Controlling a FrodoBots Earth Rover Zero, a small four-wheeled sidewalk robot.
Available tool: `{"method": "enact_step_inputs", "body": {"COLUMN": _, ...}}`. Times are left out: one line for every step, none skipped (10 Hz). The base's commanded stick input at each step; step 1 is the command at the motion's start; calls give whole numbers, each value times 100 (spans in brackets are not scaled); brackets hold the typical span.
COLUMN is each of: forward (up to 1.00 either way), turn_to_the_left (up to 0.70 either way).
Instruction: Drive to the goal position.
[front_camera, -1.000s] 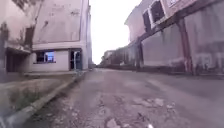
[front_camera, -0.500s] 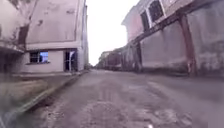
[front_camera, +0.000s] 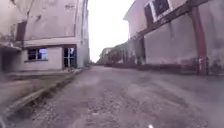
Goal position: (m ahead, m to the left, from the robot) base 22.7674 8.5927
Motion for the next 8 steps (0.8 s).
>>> {"method": "enact_step_inputs", "body": {"forward": 100, "turn_to_the_left": 0}}
{"method": "enact_step_inputs", "body": {"forward": 100, "turn_to_the_left": 0}}
{"method": "enact_step_inputs", "body": {"forward": 100, "turn_to_the_left": 0}}
{"method": "enact_step_inputs", "body": {"forward": 100, "turn_to_the_left": 0}}
{"method": "enact_step_inputs", "body": {"forward": 100, "turn_to_the_left": 0}}
{"method": "enact_step_inputs", "body": {"forward": 100, "turn_to_the_left": 0}}
{"method": "enact_step_inputs", "body": {"forward": 100, "turn_to_the_left": 0}}
{"method": "enact_step_inputs", "body": {"forward": 100, "turn_to_the_left": 0}}
